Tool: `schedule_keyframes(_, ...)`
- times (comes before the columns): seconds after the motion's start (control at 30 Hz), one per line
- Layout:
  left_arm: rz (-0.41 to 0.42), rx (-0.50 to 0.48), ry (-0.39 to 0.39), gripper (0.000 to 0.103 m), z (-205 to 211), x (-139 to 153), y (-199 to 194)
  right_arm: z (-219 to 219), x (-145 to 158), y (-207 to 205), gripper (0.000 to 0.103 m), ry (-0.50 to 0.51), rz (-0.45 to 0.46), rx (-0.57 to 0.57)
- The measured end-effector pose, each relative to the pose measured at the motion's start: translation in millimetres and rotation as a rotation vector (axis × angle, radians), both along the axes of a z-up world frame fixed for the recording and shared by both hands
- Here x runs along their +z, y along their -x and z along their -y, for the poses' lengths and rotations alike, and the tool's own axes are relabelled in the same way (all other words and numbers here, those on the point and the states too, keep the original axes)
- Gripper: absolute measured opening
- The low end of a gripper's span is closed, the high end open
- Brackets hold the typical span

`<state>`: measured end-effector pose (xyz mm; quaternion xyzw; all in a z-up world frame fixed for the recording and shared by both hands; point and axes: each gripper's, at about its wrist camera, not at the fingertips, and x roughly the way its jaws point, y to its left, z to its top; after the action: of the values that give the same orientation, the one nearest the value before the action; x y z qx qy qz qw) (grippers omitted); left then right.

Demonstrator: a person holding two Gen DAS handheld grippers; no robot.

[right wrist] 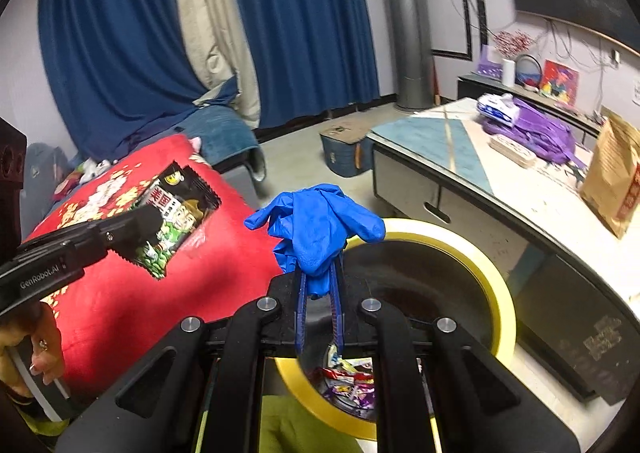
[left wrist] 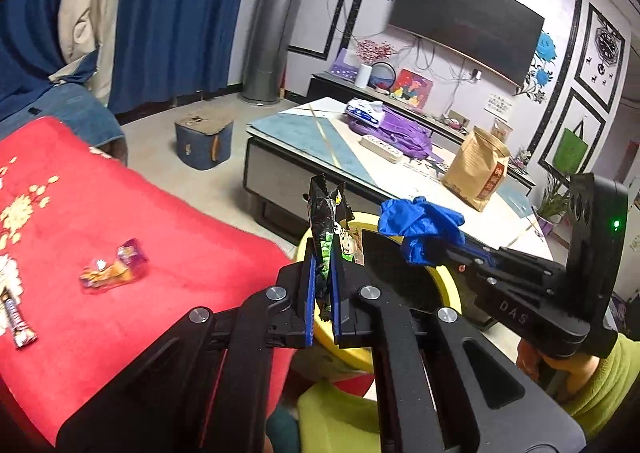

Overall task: Collect trash
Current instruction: 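Carry the blue glove and green packet with both grippers over the yellow-rimmed bin, then open both grippers to drop the glove and packet into the bin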

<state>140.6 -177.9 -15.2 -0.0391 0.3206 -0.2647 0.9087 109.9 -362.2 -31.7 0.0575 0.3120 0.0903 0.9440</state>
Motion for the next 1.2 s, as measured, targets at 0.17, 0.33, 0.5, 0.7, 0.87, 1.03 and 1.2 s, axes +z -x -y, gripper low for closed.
schedule_keyframes(0.17,-0.012,-0.029,-0.002,0.002,18.8,-4.7,-6.6,18.9,-10.5,2.7,0.010,-0.010,-0.017,-0.051)
schedule_keyframes(0.33,-0.034,-0.057,-0.012,0.002,37.9,-13.5,-14.9,33.7,-19.3,5.0,0.010,-0.011,-0.029,-0.085)
schedule_keyframes(0.5,-0.057,-0.077,-0.020,0.002,53.2,-21.9,-23.9,41.9,-31.9,3.1,0.011,-0.019,-0.066,-0.105)
schedule_keyframes(0.7,-0.084,-0.092,-0.023,0.003,65.5,-30.9,-34.8,49.9,-47.7,0.8,0.011,-0.038,-0.117,-0.124)
schedule_keyframes(0.87,-0.097,-0.106,-0.028,0.003,75.4,-36.6,-41.5,54.7,-57.4,-1.6,0.012,-0.053,-0.148,-0.140)
schedule_keyframes(1.03,-0.111,-0.112,-0.036,0.003,78.9,-40.9,-47.5,58.8,-63.5,-5.1,0.014,-0.065,-0.168,-0.152)
schedule_keyframes(1.2,-0.134,-0.108,-0.040,0.004,81.0,-45.9,-54.2,65.6,-67.4,-7.1,0.028,-0.074,-0.179,-0.175)
